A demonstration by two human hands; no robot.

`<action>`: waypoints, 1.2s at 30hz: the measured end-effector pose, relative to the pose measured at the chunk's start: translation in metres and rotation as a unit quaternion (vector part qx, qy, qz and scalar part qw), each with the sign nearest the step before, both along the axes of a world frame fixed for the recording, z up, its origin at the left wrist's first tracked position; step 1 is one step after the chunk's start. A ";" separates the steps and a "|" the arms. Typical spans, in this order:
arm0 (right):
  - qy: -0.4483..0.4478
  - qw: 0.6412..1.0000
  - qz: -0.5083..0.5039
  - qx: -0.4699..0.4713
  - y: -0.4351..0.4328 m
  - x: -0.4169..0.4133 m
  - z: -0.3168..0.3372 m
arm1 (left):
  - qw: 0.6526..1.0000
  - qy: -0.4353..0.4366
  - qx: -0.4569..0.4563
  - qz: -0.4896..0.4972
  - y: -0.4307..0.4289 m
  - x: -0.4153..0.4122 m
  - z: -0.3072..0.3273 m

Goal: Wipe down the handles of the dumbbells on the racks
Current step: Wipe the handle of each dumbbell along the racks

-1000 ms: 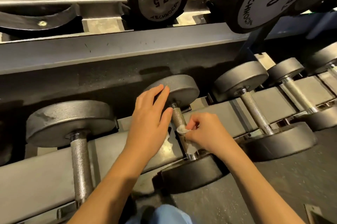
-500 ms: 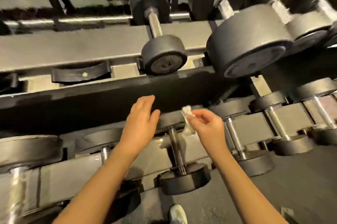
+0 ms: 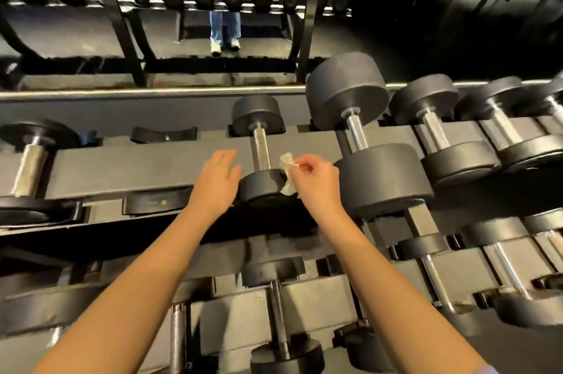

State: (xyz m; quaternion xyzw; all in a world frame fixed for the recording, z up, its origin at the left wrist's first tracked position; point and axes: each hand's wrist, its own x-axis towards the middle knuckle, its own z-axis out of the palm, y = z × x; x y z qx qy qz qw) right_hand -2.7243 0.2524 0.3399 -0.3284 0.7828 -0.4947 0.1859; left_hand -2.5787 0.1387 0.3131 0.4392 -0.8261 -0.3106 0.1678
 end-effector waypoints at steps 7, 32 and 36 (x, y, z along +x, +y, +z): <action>0.029 0.998 0.007 0.059 -0.077 -0.022 -0.006 | 0.998 0.006 -0.017 -0.055 -0.083 -0.041 0.007; 0.038 0.994 -0.040 0.091 -0.157 -0.032 -0.048 | 0.986 -0.013 -0.084 -0.146 -0.127 -0.056 -0.006; 0.040 0.986 -0.009 0.159 -0.136 -0.031 -0.051 | 0.987 -0.023 -0.076 -0.142 -0.126 -0.058 -0.005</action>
